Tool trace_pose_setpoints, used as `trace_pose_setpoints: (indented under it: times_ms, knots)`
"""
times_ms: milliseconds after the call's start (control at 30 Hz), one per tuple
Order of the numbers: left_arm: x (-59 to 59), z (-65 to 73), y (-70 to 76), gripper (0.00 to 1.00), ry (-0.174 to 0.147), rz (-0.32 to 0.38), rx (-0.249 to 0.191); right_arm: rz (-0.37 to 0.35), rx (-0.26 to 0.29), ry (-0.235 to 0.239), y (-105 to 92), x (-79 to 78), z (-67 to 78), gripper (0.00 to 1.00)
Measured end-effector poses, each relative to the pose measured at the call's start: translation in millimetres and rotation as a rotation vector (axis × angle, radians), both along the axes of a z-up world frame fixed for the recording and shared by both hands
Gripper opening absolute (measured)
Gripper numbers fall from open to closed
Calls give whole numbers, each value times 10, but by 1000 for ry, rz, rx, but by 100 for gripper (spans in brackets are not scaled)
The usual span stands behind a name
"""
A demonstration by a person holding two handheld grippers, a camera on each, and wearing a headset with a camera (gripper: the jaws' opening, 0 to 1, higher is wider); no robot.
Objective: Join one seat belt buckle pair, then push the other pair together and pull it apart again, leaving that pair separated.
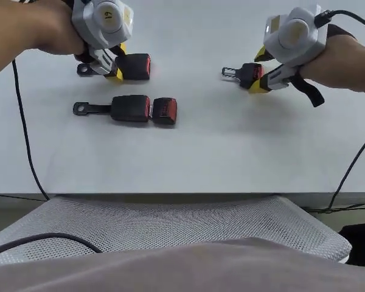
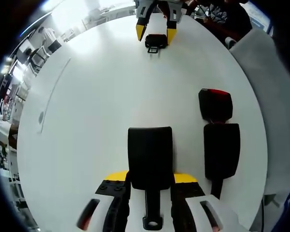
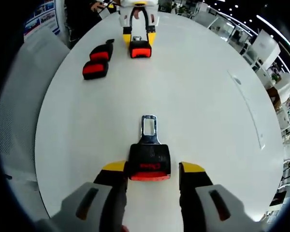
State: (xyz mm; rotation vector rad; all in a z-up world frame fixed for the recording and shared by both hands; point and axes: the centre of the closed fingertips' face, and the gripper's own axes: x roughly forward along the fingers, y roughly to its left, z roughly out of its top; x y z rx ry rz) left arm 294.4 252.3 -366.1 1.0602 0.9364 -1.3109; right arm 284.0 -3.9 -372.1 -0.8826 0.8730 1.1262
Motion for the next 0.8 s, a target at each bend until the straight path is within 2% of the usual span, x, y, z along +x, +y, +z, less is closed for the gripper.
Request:
trace_pose_setpoints:
  times_ms: [67,133,167,233,267,333,367,400,467,500,567,600,667,733,800]
  knots:
    - [25,3,22,35,-24,9,-7,2,-5,-21,7,-11,5,48]
    - [-1,19,108,44,-40,21,8,-17,15,-37,42,-11,54,51]
    - [-26,53,141,45,-51,32,1,-35,42,-35,84,-34,104,51]
    - [-26,100,192,44,-48,83,-39,-51,79,-46,125,-68,198,52]
    - [-35,128,228,44,-53,84,-40,-52,92,-46,144,-99,233,52]
    - [-76,233,291,45,-82,93,-54,-73,118,-50,174,-170,323,52]
    - [-89,309,295,46,-104,121,-83,-70,128,-71,190,-200,382,52]
    - [-109,364,292,47,-112,143,-108,-79,146,-72,214,-246,428,53]
    - [-146,494,301,49,-149,203,-165,-96,180,-84,262,-333,521,54]
    - [-166,565,300,54,-184,232,-199,-101,189,-89,284,-383,554,56]
    - [-282,616,305,59,-185,264,-232,-118,205,-96,313,-459,607,58]
    - [-385,640,321,60,-182,261,-240,-144,229,-112,337,-491,666,60]
    - [-548,680,346,61,-189,272,-248,-195,282,-98,386,-589,741,60]
    - [-712,742,332,62,-184,295,-284,-236,307,-110,383,-646,800,60]
    - [-814,811,369,64,-198,343,-303,-256,326,-99,410,-738,833,62]
